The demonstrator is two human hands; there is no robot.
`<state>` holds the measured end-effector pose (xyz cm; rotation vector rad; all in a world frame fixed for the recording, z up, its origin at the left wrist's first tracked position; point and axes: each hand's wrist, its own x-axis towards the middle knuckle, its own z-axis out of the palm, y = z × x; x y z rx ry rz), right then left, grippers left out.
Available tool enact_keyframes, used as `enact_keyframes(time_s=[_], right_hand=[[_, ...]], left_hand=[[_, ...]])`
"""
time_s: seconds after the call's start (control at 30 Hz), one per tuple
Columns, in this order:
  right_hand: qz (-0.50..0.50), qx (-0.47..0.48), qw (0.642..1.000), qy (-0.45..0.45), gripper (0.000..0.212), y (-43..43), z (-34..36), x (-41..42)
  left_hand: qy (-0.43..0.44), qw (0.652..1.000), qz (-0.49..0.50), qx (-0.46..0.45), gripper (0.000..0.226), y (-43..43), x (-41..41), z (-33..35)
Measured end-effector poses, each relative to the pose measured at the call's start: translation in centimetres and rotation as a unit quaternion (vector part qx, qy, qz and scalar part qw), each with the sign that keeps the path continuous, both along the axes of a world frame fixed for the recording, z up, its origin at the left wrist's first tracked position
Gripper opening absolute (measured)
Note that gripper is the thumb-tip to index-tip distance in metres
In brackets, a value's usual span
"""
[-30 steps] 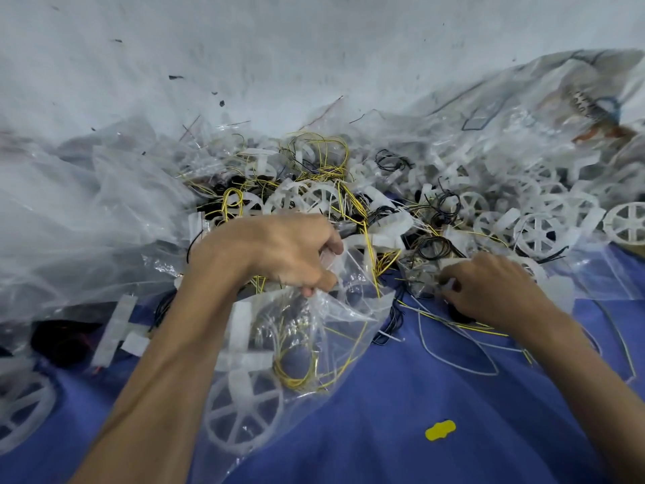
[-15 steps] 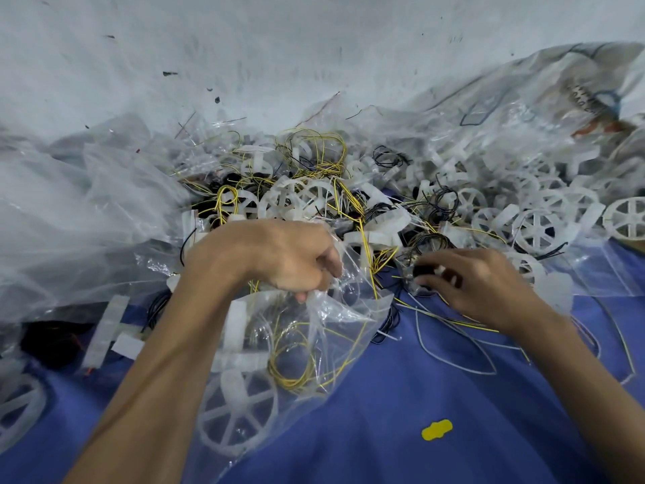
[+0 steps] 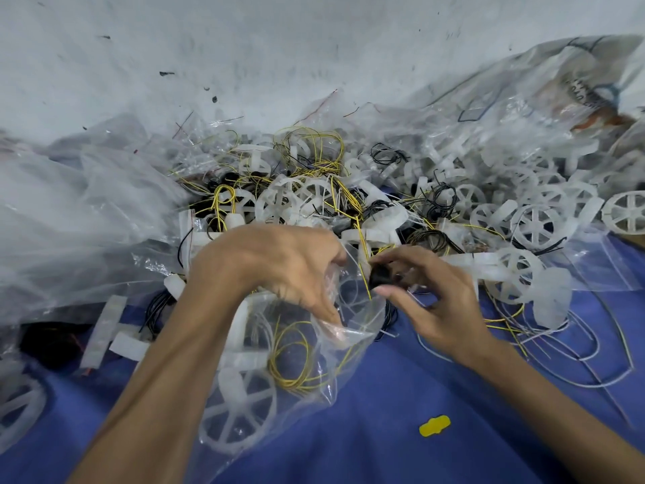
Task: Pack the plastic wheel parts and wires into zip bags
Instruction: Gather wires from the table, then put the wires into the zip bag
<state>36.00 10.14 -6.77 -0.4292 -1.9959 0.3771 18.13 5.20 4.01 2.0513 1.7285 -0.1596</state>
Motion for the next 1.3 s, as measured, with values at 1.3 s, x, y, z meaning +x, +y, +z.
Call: enact_keyframes(time_s=[1.3], right_hand=[[0.008, 0.002, 0.907, -0.421, 0.026, 3.6, -1.2, 3.0]], left_hand=[[-0.041, 0.999, 0.006, 0.033, 0.080, 0.5, -3.4, -0.3]])
